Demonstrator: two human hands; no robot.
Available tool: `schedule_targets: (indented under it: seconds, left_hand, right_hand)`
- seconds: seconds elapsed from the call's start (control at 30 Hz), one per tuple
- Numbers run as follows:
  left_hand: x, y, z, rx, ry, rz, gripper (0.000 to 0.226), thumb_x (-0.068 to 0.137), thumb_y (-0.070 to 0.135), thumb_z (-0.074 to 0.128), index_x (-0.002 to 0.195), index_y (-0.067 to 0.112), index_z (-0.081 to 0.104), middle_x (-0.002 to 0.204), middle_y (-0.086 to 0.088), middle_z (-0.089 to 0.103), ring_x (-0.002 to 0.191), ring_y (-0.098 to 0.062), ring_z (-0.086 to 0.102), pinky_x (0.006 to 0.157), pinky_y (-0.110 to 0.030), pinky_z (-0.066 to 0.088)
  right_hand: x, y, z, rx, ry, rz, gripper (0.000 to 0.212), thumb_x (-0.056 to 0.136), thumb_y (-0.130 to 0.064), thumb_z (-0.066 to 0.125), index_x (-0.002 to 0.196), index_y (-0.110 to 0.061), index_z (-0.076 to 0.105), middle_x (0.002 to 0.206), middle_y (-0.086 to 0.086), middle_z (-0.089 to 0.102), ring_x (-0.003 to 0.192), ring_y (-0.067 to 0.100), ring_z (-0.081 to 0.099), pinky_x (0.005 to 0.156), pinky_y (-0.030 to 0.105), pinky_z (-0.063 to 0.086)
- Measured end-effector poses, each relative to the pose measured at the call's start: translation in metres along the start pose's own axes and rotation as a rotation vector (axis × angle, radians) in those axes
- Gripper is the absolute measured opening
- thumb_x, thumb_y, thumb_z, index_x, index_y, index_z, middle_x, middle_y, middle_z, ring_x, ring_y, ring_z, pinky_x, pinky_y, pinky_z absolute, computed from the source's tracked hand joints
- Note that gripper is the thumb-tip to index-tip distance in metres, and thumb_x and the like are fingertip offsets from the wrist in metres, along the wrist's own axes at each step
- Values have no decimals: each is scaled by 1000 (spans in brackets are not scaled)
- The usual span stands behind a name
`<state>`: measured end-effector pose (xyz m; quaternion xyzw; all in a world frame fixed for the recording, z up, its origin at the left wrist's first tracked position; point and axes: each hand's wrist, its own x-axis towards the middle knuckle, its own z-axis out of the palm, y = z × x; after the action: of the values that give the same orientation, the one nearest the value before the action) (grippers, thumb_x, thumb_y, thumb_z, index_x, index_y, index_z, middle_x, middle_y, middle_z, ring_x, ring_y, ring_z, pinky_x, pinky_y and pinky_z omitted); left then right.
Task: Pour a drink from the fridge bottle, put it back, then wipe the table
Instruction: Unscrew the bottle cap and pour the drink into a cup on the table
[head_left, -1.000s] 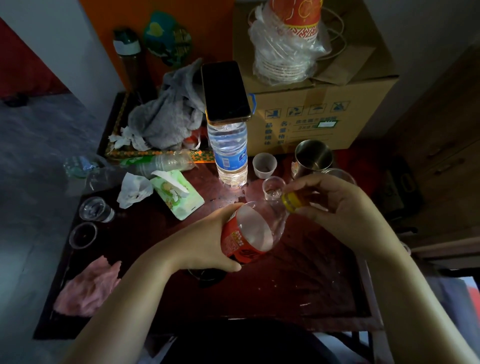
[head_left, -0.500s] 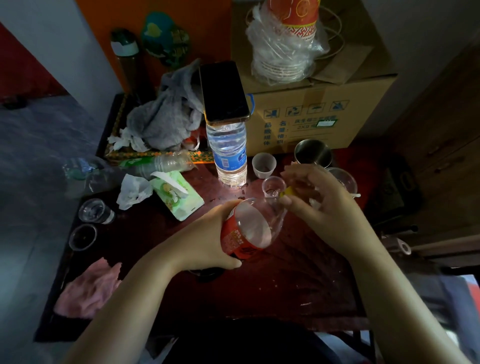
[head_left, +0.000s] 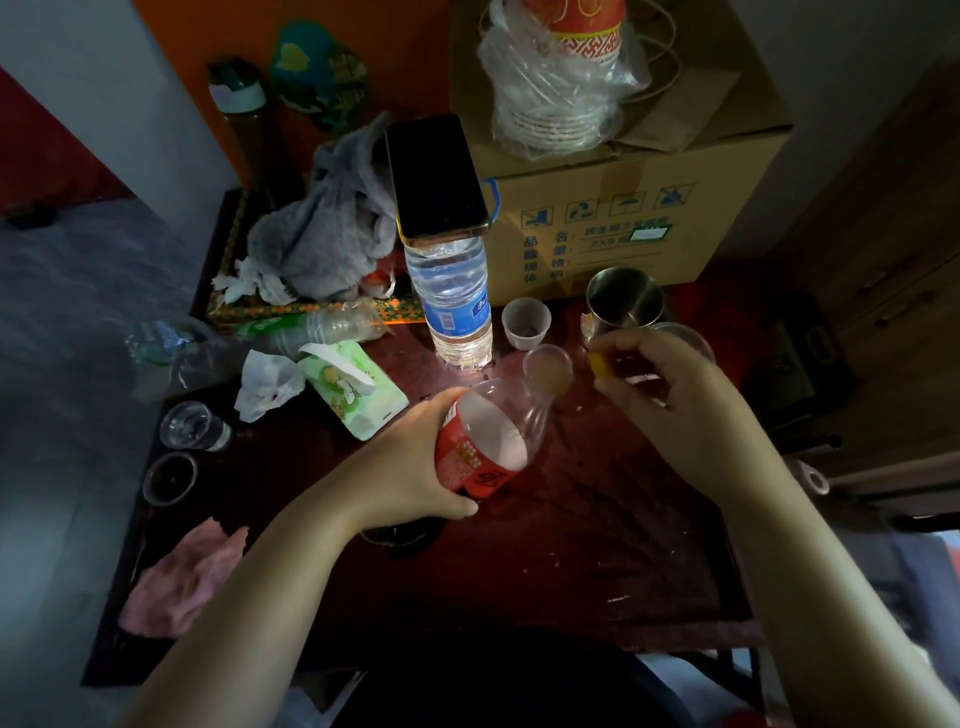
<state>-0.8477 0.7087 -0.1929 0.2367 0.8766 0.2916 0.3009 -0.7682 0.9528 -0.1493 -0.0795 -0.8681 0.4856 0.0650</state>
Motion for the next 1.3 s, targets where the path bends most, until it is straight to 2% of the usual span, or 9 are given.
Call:
schedule_targets:
  seconds: [0.1, 0.27, 0.33, 0.43, 0.83, 1.13, 1.3]
  left_hand:
    - [9, -3, 1, 26, 23, -48, 102, 52, 40, 83, 135, 46, 25, 121, 14, 48, 110, -4, 50, 94, -30, 46]
    - [24, -5, 1, 180, 51, -120, 103, 51, 43, 80, 137, 38, 25, 114, 6, 49, 104, -14, 52, 87, -39, 50]
    - [31, -5, 1, 224, 40, -150, 102, 47, 48, 77, 135, 37, 27, 111, 5, 51, 101, -18, 54, 84, -43, 51]
    - [39, -5, -1, 269, 20, -183, 100, 43, 52, 74, 131, 36, 30, 108, 4, 53, 100, -20, 56, 81, -43, 52]
    - [55, 3, -7, 403, -38, -223, 95, 50, 46, 79, 131, 31, 32, 107, 1, 49, 96, -23, 55, 80, -43, 52]
    - [63, 9, -9, 434, -81, -256, 100, 48, 50, 79, 132, 30, 30, 111, 0, 50, 99, -23, 55, 83, -44, 52]
    - [65, 11, -8, 476, -77, -275, 99, 49, 50, 79, 133, 27, 31, 113, -2, 50, 102, -26, 54, 84, -45, 51]
  right_hand:
    - [-5, 12, 2, -61, 71, 51, 22, 86, -21, 64, 107, -26, 63, 98, -14, 63, 86, -1, 60, 71, 7, 45]
    - [-12, 36, 9, -137, 97, 147, 20, 84, -28, 67, 104, -27, 64, 92, -11, 64, 76, 6, 61, 66, 15, 47]
    - [-15, 40, 11, -127, 113, 169, 23, 84, -25, 68, 106, -26, 65, 94, -9, 64, 77, 7, 60, 67, 10, 45]
    - [-19, 44, 14, -113, 119, 179, 25, 84, -23, 68, 109, -26, 66, 97, -8, 63, 81, 5, 58, 69, 5, 40]
    - [-40, 58, 39, -66, 117, 184, 24, 86, -22, 67, 110, -21, 65, 100, -14, 60, 92, -7, 53, 74, 2, 37]
    - [-41, 68, 37, -145, 129, 206, 28, 87, -27, 64, 114, -23, 62, 107, -13, 60, 90, 1, 55, 71, 7, 40]
    - [-42, 70, 36, -114, 138, 223, 27, 87, -27, 64, 113, -22, 63, 105, -13, 60, 88, 0, 55, 71, 3, 37]
